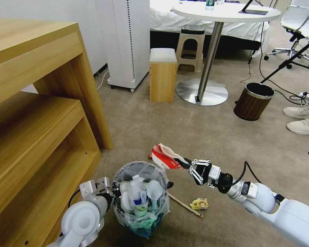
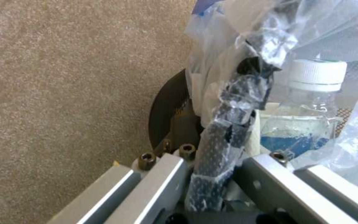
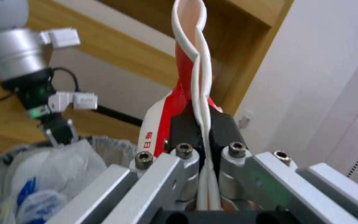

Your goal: Pick up the trash bin and place the garbage on the floor into it.

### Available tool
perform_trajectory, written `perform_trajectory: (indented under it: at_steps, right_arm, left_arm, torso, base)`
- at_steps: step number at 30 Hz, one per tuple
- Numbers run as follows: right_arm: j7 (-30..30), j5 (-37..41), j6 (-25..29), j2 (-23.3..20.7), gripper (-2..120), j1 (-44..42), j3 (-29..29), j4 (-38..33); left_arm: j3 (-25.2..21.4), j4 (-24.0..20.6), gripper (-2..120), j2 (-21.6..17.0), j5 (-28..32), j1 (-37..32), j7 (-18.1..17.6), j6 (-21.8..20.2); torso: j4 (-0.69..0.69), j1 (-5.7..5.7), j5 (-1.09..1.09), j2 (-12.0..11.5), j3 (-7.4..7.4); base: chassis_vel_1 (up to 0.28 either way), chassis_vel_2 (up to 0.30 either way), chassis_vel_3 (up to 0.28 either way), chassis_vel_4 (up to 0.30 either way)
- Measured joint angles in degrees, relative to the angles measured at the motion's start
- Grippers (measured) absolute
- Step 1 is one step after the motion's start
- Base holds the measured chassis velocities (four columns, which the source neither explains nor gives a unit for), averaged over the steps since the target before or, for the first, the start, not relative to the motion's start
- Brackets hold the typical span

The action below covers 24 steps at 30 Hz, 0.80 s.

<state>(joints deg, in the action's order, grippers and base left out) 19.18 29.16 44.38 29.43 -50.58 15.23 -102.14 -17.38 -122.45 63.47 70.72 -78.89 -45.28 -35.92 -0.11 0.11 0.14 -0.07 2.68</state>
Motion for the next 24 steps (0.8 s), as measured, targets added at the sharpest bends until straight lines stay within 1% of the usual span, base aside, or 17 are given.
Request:
perform_trajectory:
  at_steps: [6,9,10,12,13,14,17,18,20,22,24]
  right_arm:
    - [0.7,-1.7,0.4,0.6,0,3.5,3.3,1.7]
    - [0.4,-2.0,0.6,1.8,0,8.1,7.9,2.8]
    - [0.4,-2.0,0.6,1.8,0,8.1,7.9,2.8]
    - [0.2,-2.0,0.9,2.7,0,10.9,11.1,3.3]
    - [-0.2,-2.0,0.9,3.7,0,13.4,14.1,3.8]
    - [-0.2,-2.0,0.9,3.7,0,13.4,14.1,3.8]
    - [-1.5,-1.9,0.9,6.0,0,17.7,20.0,4.5]
    - [-1.5,-1.9,0.9,6.0,0,17.7,20.0,4.5]
    - [-1.8,-1.9,1.0,7.2,0,20.1,23.2,5.0]
    - [-2.0,-1.8,1.1,7.6,0,20.7,24.1,5.2]
    - [-2.3,-1.4,1.4,9.3,0,23.2,27.4,6.1]
  left_arm:
    - [0.1,0.3,0,0.1,0.0,0.3,0.0,-0.1]
    - [0.2,0.4,0,0.1,-0.1,0.3,0.1,-0.1]
    - [0.2,0.4,0,0.1,-0.1,0.3,0.1,-0.1]
    - [0.1,0.4,0,0.2,-0.1,0.3,0.2,-0.1]
    - [0.1,0.4,0,0.2,-0.1,0.4,0.2,-0.1]
    - [0.1,0.4,0,0.2,-0.1,0.4,0.2,-0.1]
    - [0.0,0.7,0,0.3,-0.1,0.6,0.3,-0.1]
    - [0.0,0.7,0,0.3,-0.1,0.6,0.3,-0.1]
    - [0.0,1.0,0,0.5,-0.3,0.7,0.5,-0.1]
    - [0.0,1.1,0,0.5,-0.3,0.7,0.5,-0.1]
    - [0.0,1.2,0,0.6,-0.4,0.9,0.7,-0.1]
  torso:
    - [0.00,0.00,-0.01,0.0,0.00]
    - [-0.01,0.00,-0.01,0.0,0.00]
    - [-0.01,0.00,-0.01,0.0,0.00]
    - [0.02,0.00,-0.02,0.0,0.00]
    - [0.03,0.00,-0.01,0.0,0.00]
    - [0.03,0.00,-0.01,0.0,0.00]
    - [0.01,0.00,0.00,0.0,0.00]
    - [0.01,0.00,0.00,0.0,0.00]
    - [0.01,0.00,-0.02,0.0,0.00]
    - [0.00,0.00,-0.02,0.0,0.00]
    - [0.00,0.00,-0.02,0.0,0.00]
  base:
    - [0.000,0.000,0.000,0.000]
    - [0.000,0.000,0.000,0.000]
    - [0.000,0.000,0.000,0.000]
    - [0.000,0.000,0.000,0.000]
    - [0.000,0.000,0.000,0.000]
    - [0.000,0.000,0.000,0.000]
    - [0.000,0.000,0.000,0.000]
    - [0.000,0.000,0.000,0.000]
    - [0.000,0.000,0.000,0.000]
    - [0.000,0.000,0.000,0.000]
    - [0.000,0.000,0.000,0.000]
